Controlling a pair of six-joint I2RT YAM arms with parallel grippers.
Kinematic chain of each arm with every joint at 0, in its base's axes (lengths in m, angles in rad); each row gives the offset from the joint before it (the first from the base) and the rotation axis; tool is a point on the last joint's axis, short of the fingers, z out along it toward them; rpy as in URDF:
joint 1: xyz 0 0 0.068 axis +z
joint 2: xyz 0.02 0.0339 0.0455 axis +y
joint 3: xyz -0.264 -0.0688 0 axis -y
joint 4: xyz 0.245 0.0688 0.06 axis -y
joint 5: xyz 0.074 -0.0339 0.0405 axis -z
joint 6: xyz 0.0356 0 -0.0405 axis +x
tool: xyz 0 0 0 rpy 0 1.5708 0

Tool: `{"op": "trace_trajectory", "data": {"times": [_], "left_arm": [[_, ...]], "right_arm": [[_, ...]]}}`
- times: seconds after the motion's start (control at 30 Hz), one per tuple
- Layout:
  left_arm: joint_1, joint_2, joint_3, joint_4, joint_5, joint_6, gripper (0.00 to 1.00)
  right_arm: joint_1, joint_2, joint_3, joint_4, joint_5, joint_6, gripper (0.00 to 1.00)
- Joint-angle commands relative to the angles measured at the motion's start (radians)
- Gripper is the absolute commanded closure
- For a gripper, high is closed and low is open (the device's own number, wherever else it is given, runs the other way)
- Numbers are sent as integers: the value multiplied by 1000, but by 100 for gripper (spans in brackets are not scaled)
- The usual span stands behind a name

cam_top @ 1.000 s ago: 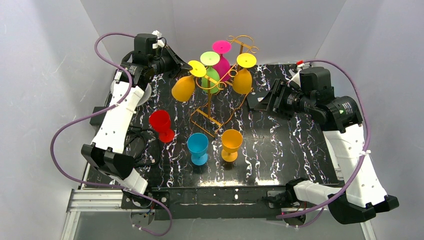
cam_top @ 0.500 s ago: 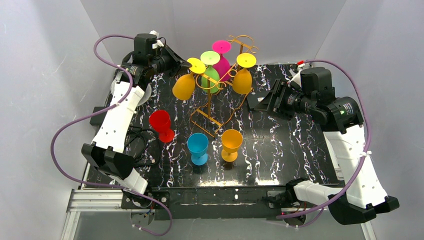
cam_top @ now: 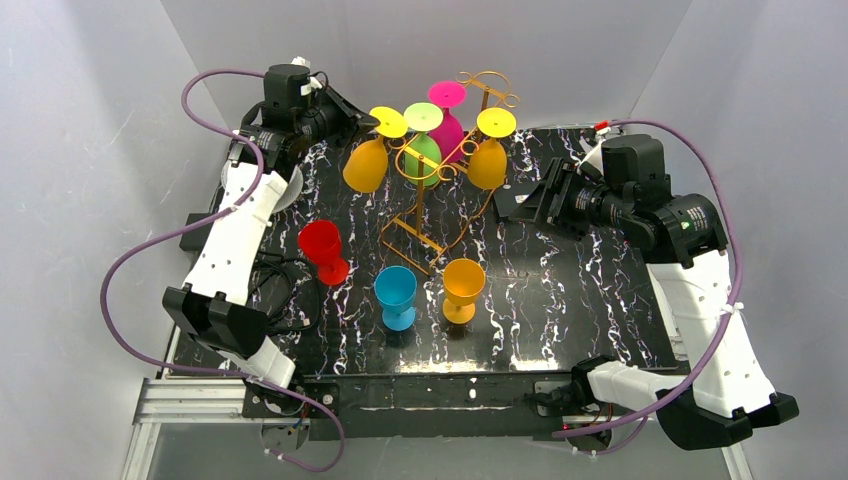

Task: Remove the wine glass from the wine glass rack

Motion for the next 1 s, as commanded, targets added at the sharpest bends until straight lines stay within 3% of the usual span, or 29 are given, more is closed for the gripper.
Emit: {"op": "trace_trajectory", "data": {"times": [0.0, 0.97], "left_arm": [[7, -44, -16, 34, -5, -7, 100], [61, -180, -78, 249, 92, -2, 100]], "right_arm": [[-3, -22, 3, 31, -14, 2, 36], [-5, -16, 45, 43, -91, 42, 36]]}}
